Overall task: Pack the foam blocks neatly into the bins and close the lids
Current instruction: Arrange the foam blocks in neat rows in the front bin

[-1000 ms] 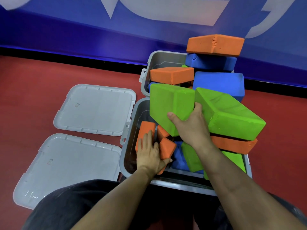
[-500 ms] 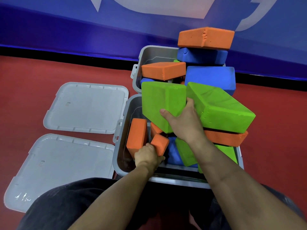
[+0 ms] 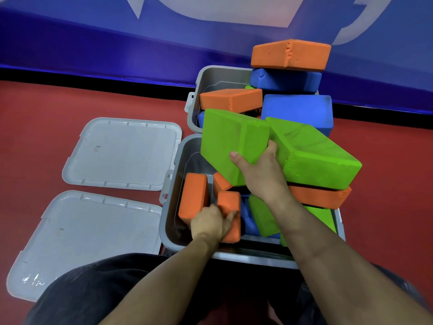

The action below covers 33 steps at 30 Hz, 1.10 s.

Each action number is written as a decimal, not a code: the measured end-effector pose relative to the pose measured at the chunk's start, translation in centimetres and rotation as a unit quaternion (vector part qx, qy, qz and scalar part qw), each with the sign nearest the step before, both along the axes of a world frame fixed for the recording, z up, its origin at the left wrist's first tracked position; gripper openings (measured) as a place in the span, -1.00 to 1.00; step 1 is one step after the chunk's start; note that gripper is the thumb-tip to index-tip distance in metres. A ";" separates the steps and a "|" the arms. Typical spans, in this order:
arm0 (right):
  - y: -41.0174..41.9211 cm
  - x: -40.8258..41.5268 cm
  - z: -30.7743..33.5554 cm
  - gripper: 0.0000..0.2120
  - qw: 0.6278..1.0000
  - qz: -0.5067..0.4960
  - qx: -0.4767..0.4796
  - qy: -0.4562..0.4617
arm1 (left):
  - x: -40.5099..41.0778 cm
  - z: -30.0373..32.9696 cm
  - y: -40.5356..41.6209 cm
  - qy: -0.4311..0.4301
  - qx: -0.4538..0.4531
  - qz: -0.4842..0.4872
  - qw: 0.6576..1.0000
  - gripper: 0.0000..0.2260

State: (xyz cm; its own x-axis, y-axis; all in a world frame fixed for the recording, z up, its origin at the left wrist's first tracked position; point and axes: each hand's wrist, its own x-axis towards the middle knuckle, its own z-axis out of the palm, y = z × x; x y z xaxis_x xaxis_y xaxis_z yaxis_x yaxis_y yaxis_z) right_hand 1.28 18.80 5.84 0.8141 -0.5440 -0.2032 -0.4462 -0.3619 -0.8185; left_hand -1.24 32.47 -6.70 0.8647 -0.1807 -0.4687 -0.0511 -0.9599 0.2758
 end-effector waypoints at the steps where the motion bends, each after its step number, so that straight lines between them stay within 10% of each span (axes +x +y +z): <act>1: 0.0 0.0 0.0 -0.08 1.000 -0.002 0.001 -0.002 | 0.3 0.2 0.3 -0.046 -0.039 0.003 0.998 -0.55; 5: 0.3 0.0 0.3 -0.08 1.000 0.008 0.008 -0.009 | 3.1 -0.5 1.8 -0.214 -0.102 0.040 0.971 -0.56; 12: 0.0 0.1 -0.1 -0.09 1.000 0.015 0.015 -0.008 | 5.1 -2.5 3.6 0.032 -0.095 0.198 0.975 -0.14; 33: 2.1 1.7 0.0 -0.22 0.996 0.006 -0.070 0.047 | 2.2 -0.8 5.3 0.115 -0.003 0.110 0.987 -0.26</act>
